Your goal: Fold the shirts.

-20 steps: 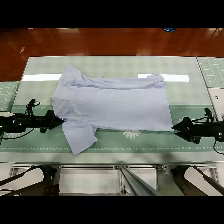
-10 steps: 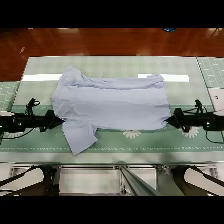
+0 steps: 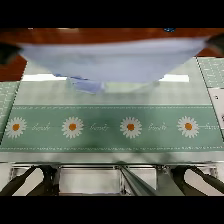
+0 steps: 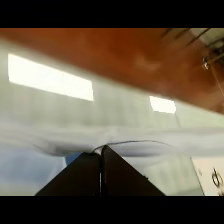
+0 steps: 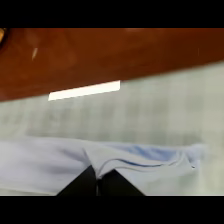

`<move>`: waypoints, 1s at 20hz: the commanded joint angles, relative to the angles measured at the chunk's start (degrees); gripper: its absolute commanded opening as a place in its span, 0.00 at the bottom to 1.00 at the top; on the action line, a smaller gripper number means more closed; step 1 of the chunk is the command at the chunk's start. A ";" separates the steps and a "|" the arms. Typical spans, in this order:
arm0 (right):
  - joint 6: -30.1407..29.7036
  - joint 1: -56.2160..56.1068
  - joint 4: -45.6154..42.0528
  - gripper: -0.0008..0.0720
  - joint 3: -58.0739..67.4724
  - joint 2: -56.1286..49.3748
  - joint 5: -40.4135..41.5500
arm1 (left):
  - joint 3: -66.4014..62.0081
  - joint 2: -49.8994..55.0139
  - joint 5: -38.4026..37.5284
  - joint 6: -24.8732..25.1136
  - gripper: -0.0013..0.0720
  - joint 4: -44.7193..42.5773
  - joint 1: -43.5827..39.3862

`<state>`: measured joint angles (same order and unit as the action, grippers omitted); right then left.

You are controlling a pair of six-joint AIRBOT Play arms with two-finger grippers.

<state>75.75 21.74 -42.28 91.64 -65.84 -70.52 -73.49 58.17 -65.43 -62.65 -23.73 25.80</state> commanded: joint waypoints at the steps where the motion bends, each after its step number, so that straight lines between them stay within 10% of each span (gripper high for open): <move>1: 3.17 -0.17 -1.97 0.04 23.21 2.03 -3.32 | -21.05 -3.41 0.35 -2.32 0.04 1.27 0.00; 16: 8.07 -0.17 -23.93 0.04 25.18 27.82 -13.99 | -27.63 -30.75 -5.38 -16.79 0.04 -50.12 -9.05; 20: 8.13 -0.17 -22.88 0.04 11.52 28.92 -16.33 | -14.84 -30.58 -6.25 -18.03 0.04 -52.15 -11.28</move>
<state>83.40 21.56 -64.79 110.93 -38.22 -84.68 -95.59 28.10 -70.00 -78.83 -71.26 16.53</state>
